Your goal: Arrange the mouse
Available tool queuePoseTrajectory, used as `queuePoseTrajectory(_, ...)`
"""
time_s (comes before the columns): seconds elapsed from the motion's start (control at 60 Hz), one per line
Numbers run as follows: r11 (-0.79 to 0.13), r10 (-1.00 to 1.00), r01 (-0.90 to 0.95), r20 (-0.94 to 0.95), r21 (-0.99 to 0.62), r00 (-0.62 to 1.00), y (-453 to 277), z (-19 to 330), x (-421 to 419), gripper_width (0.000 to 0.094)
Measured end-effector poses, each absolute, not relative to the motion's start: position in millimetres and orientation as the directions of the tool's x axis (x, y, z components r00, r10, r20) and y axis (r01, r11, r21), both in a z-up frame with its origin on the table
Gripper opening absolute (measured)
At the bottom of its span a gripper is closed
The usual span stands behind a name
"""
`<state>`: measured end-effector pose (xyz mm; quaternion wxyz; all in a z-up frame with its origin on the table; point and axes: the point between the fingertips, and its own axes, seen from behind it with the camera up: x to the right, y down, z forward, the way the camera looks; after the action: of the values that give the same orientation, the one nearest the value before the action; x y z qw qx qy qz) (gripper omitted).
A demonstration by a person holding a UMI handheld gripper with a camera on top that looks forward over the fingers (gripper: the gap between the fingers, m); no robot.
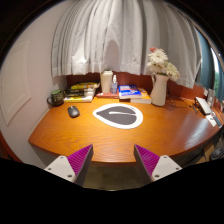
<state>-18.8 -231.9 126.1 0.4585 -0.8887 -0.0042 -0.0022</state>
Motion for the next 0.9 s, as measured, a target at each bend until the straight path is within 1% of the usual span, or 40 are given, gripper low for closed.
queuePoseTrajectory(0.033, -0.6, 0.037, 0.008, -0.017, -0.8, 0.999, -225.4, 107.4, -43.0, 0.0821)
queuePoseTrajectory(0.067, -0.602, 0.036, 0.021, -0.002, -0.798, 0.999, -203.0, 65.7, -74.9, 0.0819)
queuePoseTrajectory(0.183, -0.623, 0.082, 0.024, -0.035, -0.782, 0.996, -172.3, 39.8, -133.7, 0.0821)
queuePoseTrajectory(0.333, -0.651, 0.127, 0.043, -0.053, -0.758, 0.99, -127.6, 23.4, -197.4, 0.0821)
queuePoseTrajectory(0.5, -0.669, 0.147, 0.063, -0.048, -0.74, 0.988, -67.9, 12.0, -242.4, 0.0837)
queuePoseTrajectory(0.65, -0.693, 0.13, 0.081, -0.014, -0.716, 0.991, -16.4, -1.2, -256.9, 0.0835)
queuePoseTrajectory(0.833, -0.716, 0.088, 0.069, 0.008, -0.695, 0.996, 37.2, -12.0, -255.3, 0.0834)
queuePoseTrajectory(0.9, -0.719, 0.085, 0.067, 0.009, -0.692, 0.996, 53.4, -13.7, -255.5, 0.0816)
